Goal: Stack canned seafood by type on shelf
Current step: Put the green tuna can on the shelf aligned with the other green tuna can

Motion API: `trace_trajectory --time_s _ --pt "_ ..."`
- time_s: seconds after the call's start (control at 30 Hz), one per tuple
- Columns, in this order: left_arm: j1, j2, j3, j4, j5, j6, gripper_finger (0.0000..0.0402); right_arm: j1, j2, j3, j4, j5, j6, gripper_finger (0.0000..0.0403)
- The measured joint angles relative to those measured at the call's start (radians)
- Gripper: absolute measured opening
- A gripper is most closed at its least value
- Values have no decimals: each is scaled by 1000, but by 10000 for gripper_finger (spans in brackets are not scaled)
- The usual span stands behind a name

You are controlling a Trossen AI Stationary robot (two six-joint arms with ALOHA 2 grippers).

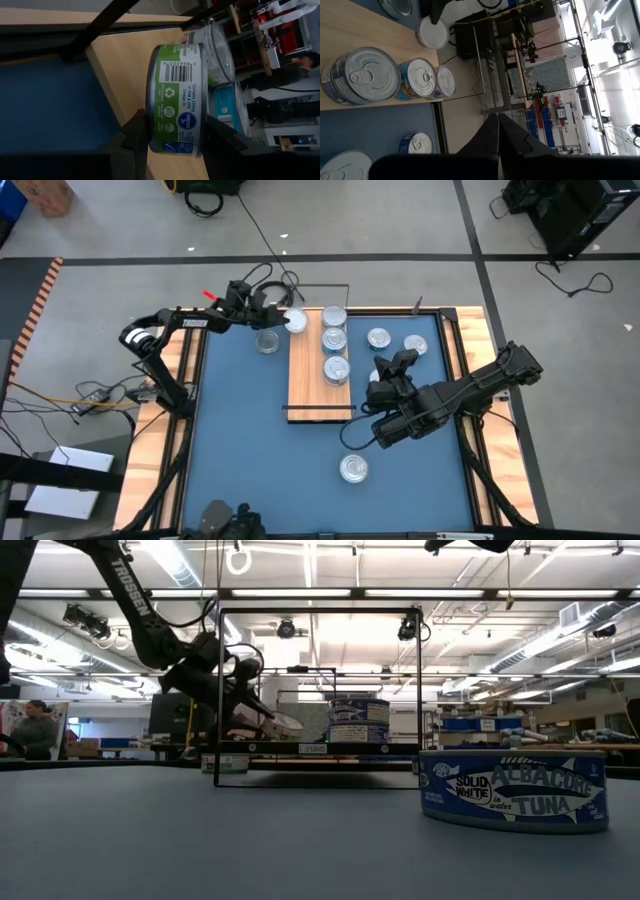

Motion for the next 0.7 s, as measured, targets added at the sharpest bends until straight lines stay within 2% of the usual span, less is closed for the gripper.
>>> trace_trajectory --time_s 0.7 --pt "-34 -1 0 -3 -111 86 165 -4 0 0 1 -1 -2 6"
